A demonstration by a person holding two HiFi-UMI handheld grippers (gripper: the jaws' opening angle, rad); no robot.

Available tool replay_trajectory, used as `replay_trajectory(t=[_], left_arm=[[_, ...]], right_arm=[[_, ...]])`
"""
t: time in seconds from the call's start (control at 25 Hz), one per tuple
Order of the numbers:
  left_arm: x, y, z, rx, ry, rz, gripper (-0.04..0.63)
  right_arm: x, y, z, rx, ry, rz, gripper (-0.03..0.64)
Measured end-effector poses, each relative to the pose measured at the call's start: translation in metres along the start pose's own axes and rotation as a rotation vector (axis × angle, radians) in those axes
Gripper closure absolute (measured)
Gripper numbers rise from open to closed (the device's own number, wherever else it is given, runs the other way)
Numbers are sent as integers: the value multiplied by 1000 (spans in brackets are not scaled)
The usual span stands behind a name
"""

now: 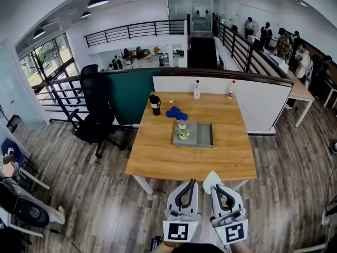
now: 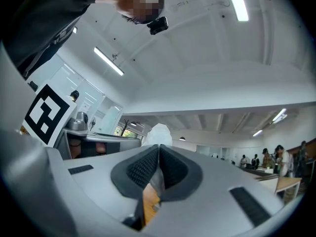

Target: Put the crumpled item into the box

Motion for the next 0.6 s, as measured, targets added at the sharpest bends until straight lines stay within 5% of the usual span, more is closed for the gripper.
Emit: replay_trajectory(t=[0.6], left_arm=[[21, -49, 15, -73, 5, 53, 563]], right_arm=[[50, -18, 11, 25, -15, -8, 603]])
Point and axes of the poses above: the fingertips, and each gripper's own axes: x forward along the fingers, y to its right, z out of its underside, the point moved 4 cm from there along -x, backward along the fingers, and after that the axes turned 11 degrees about -y, right-handed, at the moved point
